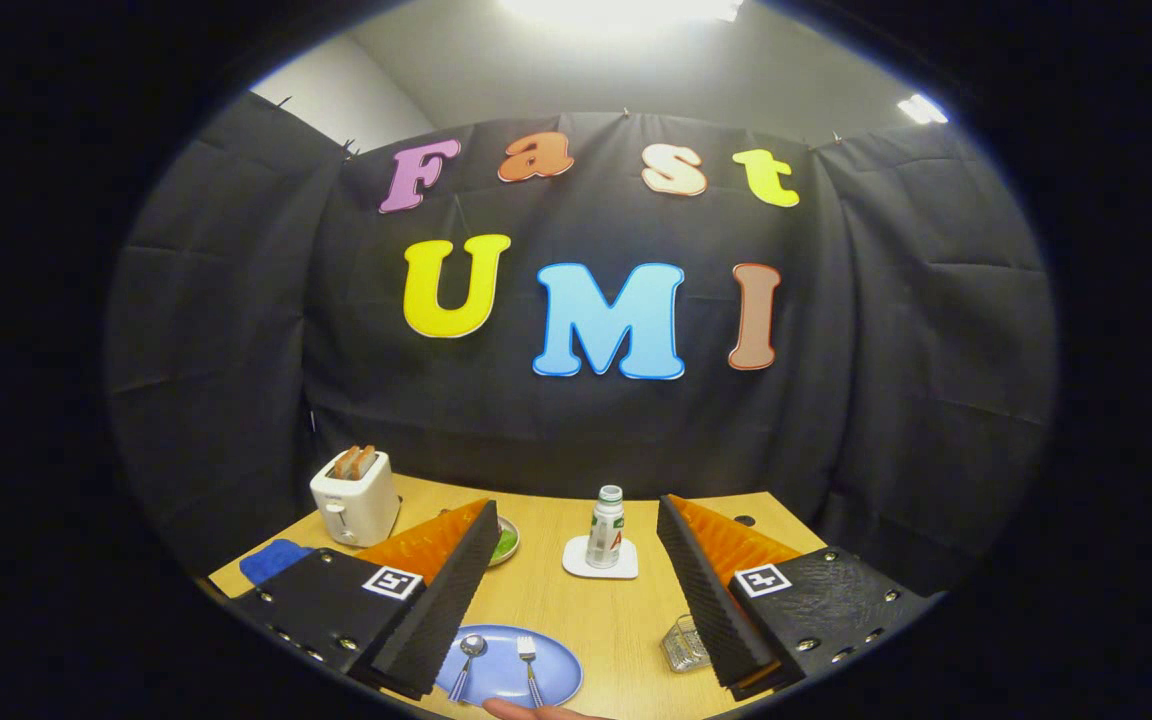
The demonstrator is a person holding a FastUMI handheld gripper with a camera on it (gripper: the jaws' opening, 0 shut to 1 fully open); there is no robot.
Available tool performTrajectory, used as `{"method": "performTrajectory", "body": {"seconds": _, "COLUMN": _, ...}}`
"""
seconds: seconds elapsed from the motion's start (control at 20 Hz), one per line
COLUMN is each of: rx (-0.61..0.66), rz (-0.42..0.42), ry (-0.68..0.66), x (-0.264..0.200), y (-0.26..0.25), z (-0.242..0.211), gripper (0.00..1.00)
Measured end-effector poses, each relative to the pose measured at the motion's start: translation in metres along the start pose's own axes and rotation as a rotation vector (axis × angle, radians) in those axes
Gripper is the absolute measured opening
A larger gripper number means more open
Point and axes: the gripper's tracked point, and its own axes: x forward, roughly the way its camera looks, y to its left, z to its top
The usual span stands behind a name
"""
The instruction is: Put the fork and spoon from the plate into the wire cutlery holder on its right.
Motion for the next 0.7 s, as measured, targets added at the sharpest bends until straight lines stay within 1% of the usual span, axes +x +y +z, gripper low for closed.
{"method": "performTrajectory", "body": {"seconds": 0.2, "rx": -0.005, "rz": -0.001, "ry": 0.058, "x": 0.005, "y": 0.001, "z": -0.018, "gripper": 0.98}}
{"method": "performTrajectory", "body": {"seconds": 0.4, "rx": -0.023, "rz": 0.016, "ry": 0.113, "x": 0.012, "y": 0.008, "z": -0.04, "gripper": 0.98}}
{"method": "performTrajectory", "body": {"seconds": 0.55, "rx": -0.003, "rz": 0.04, "ry": 0.201, "x": 0.014, "y": 0.014, "z": -0.064, "gripper": 0.98}}
{"method": "performTrajectory", "body": {"seconds": 0.7, "rx": 0.006, "rz": 0.039, "ry": 0.235, "x": 0.016, "y": 0.014, "z": -0.074, "gripper": 0.98}}
